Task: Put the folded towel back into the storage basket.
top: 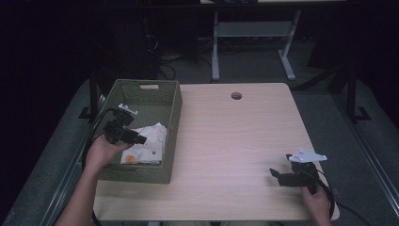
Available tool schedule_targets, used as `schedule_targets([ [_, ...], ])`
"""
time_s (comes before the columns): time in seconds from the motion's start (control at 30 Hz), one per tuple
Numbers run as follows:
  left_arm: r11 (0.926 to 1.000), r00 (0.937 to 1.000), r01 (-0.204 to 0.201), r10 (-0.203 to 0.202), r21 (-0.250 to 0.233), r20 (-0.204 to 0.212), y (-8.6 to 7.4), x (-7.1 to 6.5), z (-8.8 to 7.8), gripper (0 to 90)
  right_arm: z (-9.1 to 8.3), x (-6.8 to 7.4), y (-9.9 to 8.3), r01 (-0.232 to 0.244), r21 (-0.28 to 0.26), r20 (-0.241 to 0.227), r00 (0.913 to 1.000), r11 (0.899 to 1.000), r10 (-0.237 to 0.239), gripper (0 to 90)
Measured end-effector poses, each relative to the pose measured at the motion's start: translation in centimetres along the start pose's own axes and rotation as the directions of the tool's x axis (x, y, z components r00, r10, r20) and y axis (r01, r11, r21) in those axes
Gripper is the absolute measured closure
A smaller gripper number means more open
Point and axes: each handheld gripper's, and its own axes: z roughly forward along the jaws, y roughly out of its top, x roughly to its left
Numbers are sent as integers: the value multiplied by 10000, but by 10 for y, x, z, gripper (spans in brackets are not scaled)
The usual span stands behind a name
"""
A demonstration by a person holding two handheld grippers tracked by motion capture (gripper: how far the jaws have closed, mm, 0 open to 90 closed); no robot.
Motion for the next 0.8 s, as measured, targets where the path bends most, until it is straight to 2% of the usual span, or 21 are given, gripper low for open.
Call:
schedule_targets([
  [0.2, 9988, 9997, -235, 237, -422, 48, 6, -15, -6, 539, -3, 0, 0, 45, -68, 14, 10000, 10000, -45, 139],
  [0.33, 9975, 9987, -495, 499, -506, 59, 10, -25, -9, 535, -5, 1, 1, 78, -157, 63, 10000, 9998, -77, 139],
  [0.57, 9939, 9974, -699, 712, -852, 125, 15, -35, -15, 534, -5, 1, 1, 28, -114, 38, 10000, 9999, -28, 139],
  [0.67, 9913, 9973, -621, 661, -1162, 310, 16, -38, -18, 535, -5, 1, 1, -23, -93, 15, 10000, 10000, 23, 139],
  [0.8, 9859, 9941, -459, 610, -1610, 899, 16, -41, -20, 538, -6, 1, 1, -21, -110, 23, 10000, 9999, 21, 139],
])
